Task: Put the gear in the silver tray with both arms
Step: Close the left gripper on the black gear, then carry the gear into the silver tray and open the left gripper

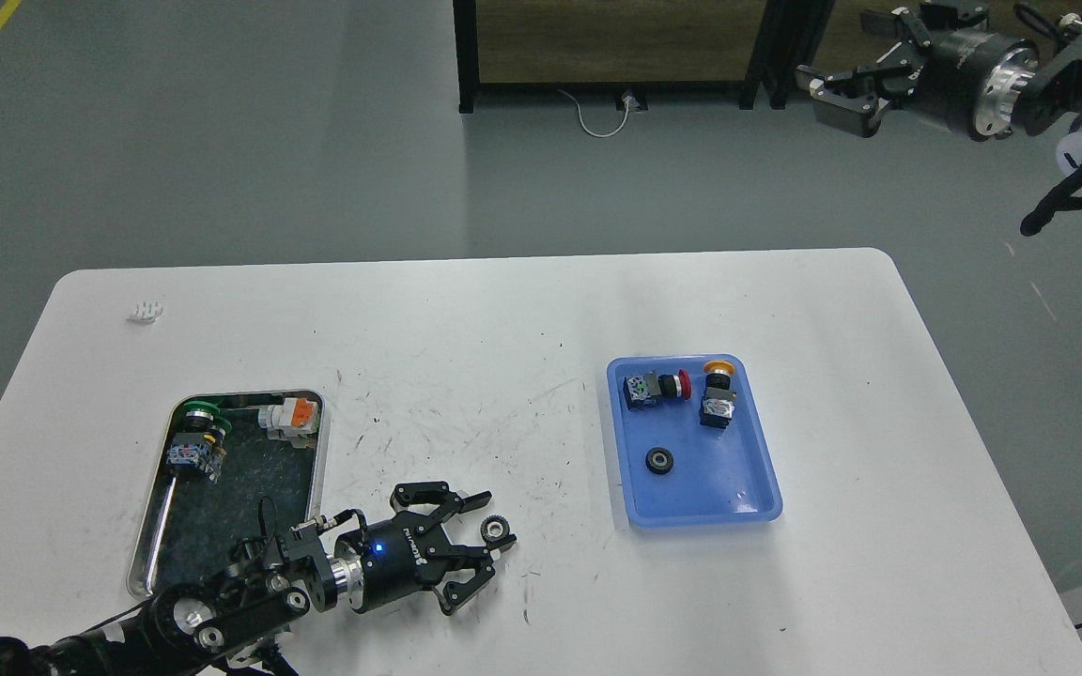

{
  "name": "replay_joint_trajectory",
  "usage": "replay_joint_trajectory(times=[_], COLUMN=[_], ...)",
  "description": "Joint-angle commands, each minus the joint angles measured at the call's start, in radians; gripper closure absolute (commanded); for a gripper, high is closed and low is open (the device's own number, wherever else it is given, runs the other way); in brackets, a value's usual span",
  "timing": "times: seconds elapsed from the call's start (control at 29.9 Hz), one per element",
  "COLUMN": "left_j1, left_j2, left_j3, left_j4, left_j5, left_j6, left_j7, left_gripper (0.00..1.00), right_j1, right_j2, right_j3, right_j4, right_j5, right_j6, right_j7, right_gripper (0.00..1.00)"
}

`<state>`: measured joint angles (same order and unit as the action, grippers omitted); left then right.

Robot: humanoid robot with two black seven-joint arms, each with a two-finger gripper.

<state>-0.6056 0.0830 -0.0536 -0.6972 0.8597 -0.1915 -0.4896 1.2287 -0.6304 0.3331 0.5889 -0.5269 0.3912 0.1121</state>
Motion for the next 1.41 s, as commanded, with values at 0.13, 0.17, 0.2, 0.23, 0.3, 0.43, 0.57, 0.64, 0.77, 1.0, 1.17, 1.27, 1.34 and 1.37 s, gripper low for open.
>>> replay_joint_trajectory(times=[0.13,0.17,0.2,0.23,0.3,0.43,0.57,0.64,0.77,1.0,1.17,1.27,1.34,1.37], left_j1=[0.000,0.000,0.000,-0.002,-0.003,-0.008,-0.019,-0.039,-0.106,-0.175,-0.166,-0.140,-0.122,-0.109], left_j2=[0.000,0.000,0.000,0.000,0.000,-0.003,0.003,0.020,0.105,0.335,0.490,0.550,0.567,0.575], left_j3=[0.023,0.026,0.026,0.027,0.028,0.028,0.009,-0.003,-0.022,-0.026,-0.008,-0.005,-0.005,-0.005], left_j4=[-0.005,-0.007,-0.007,-0.008,-0.008,-0.013,-0.036,-0.060,-0.111,-0.208,-0.251,-0.266,-0.266,-0.266], left_j5=[-0.001,-0.001,-0.001,-0.001,-0.001,-0.002,-0.004,-0.013,-0.070,-0.126,-0.126,-0.126,-0.123,-0.123], left_j6=[-0.002,-0.002,-0.002,-0.002,-0.003,-0.005,-0.006,-0.008,-0.019,-0.107,-0.127,-0.147,-0.147,-0.147], left_j7=[0.001,0.001,0.001,0.001,0.001,0.001,0.001,0.001,0.001,0.001,0.001,0.001,0.001,0.001], left_gripper=[0.65,0.68,0.69,0.71,0.75,0.81,0.81,0.81,0.81,0.81,0.80,0.80,0.79,0.79], right_j1=[0.000,0.002,0.002,0.002,0.002,0.002,0.002,0.002,0.002,-0.002,-0.012,-0.018,-0.018,-0.018], right_j2=[0.001,0.001,0.001,0.001,0.001,0.001,0.001,0.001,0.005,0.011,0.024,0.041,0.060,0.069], right_j3=[0.000,0.000,0.001,0.000,0.000,0.000,0.000,0.000,0.001,0.000,0.000,0.000,-0.003,-0.006], right_j4=[0.000,0.000,0.000,0.000,0.000,0.000,-0.001,-0.006,-0.009,-0.008,-0.008,-0.012,-0.024,-0.034], right_j5=[-0.001,-0.001,-0.001,-0.001,-0.001,-0.001,-0.001,-0.001,-0.001,-0.001,-0.004,-0.008,-0.011,-0.011], right_j6=[0.000,0.000,0.000,0.000,0.000,-0.002,-0.002,-0.002,-0.002,-0.002,-0.002,-0.002,-0.002,-0.002], right_j7=[0.000,0.000,0.000,0.000,0.000,-0.002,-0.002,-0.002,-0.002,-0.002,0.000,0.000,0.000,0.000], right_gripper=[0.12,0.12,0.12,0.12,0.12,0.12,0.12,0.12,0.12,0.12,0.12,0.12,0.12,0.12])
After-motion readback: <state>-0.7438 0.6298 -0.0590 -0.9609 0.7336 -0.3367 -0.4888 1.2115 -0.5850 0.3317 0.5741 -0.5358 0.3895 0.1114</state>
